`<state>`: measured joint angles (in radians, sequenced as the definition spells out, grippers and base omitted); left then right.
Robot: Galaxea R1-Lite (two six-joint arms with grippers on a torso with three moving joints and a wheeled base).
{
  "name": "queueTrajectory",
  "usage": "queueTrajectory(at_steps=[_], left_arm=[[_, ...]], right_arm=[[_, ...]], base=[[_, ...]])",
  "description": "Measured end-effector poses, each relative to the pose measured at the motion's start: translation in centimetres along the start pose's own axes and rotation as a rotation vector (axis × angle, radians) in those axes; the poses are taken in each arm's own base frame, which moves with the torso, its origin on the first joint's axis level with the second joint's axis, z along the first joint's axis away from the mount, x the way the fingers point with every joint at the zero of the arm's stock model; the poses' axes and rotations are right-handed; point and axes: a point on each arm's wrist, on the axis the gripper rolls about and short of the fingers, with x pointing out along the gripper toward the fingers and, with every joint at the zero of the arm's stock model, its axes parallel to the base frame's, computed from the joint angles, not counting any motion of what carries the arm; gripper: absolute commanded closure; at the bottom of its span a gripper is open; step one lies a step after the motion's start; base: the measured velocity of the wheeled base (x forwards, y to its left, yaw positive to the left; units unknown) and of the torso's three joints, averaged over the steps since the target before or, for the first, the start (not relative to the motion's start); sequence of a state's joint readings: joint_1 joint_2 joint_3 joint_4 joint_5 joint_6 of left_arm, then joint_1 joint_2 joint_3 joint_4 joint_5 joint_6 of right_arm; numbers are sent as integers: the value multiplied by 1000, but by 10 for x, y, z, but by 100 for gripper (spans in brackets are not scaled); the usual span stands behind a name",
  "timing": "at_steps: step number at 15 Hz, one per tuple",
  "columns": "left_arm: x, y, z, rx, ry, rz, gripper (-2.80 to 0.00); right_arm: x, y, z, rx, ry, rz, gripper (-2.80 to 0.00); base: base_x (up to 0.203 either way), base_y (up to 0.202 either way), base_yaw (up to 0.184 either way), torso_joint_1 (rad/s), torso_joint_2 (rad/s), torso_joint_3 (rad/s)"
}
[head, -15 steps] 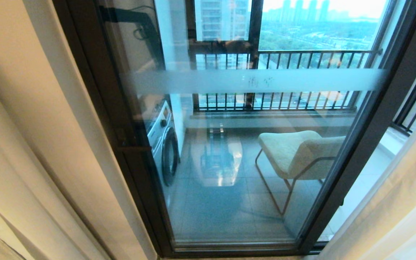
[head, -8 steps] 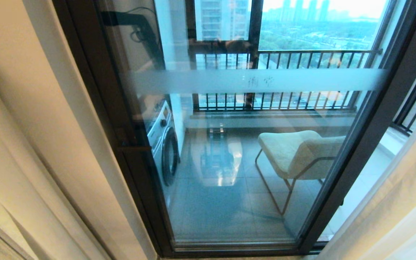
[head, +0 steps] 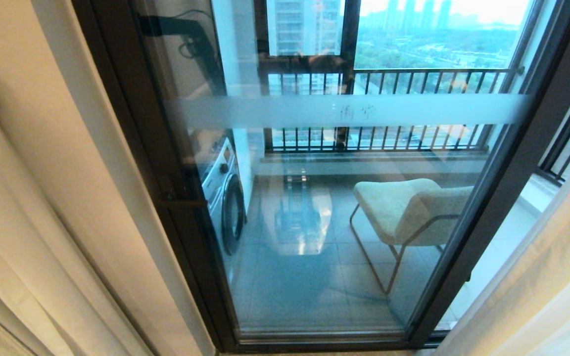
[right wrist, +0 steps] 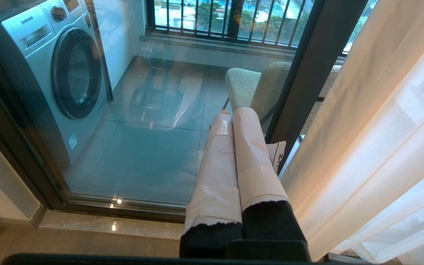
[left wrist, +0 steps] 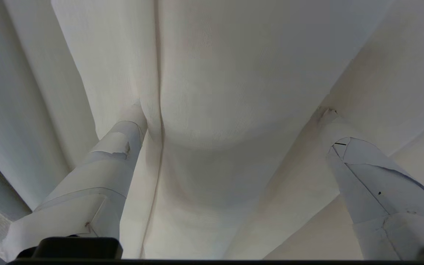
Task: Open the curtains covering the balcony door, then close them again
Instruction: Close the inner curtains on both sides
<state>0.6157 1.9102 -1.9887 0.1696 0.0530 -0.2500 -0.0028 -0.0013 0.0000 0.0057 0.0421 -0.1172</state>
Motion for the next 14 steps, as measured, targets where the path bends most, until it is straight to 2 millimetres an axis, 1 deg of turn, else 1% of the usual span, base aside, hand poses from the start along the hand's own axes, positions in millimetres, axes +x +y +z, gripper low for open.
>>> queueTrajectory(at_steps=[3,4,9,14], left_arm=[[0,0,1,1,-3,-1,-280],[0,1,1,0,-4,2,0],[-2,7,4,-1,-13,19,0],[-11,11,12,-5,-32,31,0]], right_arm=[[0,0,0,0,0,0,0],[0,0,0,0,0,0,0],[0,0,0,0,0,1,0],[0,0,0,0,0,1,0]], base=[[0,0,0,0,0,0],[0,0,0,0,0,0],[0,0,0,0,0,0],[0,0,0,0,0,0]])
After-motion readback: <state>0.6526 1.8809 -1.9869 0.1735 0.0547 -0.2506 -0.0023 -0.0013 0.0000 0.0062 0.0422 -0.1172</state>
